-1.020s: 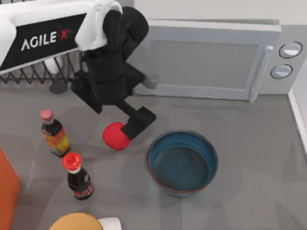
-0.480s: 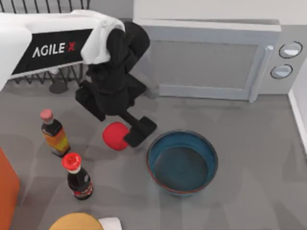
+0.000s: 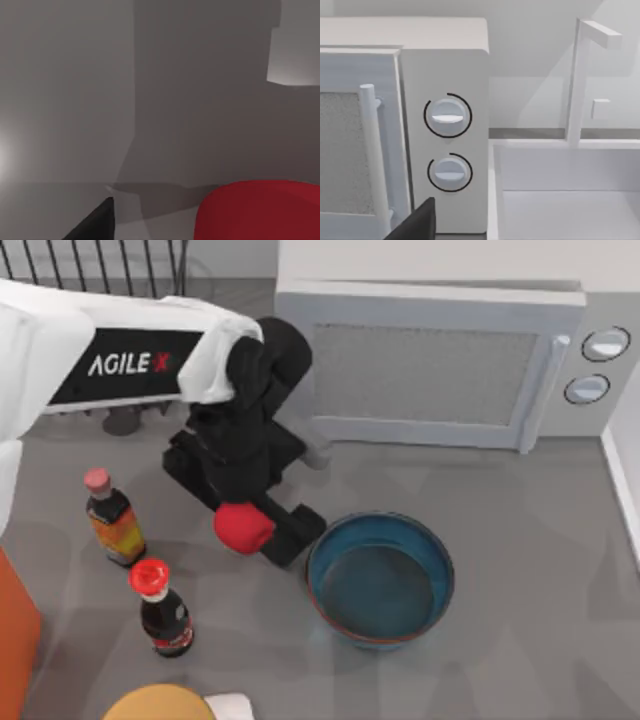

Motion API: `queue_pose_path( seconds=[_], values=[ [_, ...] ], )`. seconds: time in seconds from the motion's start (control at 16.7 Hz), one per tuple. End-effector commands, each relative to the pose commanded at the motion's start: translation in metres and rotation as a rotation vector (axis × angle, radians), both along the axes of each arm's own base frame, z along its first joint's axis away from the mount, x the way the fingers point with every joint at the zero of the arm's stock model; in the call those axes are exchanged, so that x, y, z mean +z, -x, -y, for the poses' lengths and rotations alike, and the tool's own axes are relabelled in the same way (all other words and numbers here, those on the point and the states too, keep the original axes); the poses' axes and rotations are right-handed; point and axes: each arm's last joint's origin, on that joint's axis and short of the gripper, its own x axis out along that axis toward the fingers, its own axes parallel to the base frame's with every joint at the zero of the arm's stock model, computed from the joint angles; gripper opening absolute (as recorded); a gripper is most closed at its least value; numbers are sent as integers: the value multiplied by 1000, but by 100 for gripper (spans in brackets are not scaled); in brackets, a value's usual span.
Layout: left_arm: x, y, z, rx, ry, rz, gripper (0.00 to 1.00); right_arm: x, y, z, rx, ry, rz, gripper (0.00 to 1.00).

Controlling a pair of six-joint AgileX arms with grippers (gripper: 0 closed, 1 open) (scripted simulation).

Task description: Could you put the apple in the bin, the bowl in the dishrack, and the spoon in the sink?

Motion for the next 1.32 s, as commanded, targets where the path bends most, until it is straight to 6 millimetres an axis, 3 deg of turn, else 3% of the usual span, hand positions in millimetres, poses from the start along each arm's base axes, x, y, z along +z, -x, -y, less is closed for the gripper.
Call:
queue_pose_path(
  seconds=[0.78,1.26,1.32],
  values=[
    [0,0,0,0,0,0,2,0,0,0,0,0,0,100],
    [0,0,0,0,0,0,0,0,0,0,0,0,0,100],
    [8,0,0,3,9,13,0,0,0,0,0,0,0,100]
  ],
)
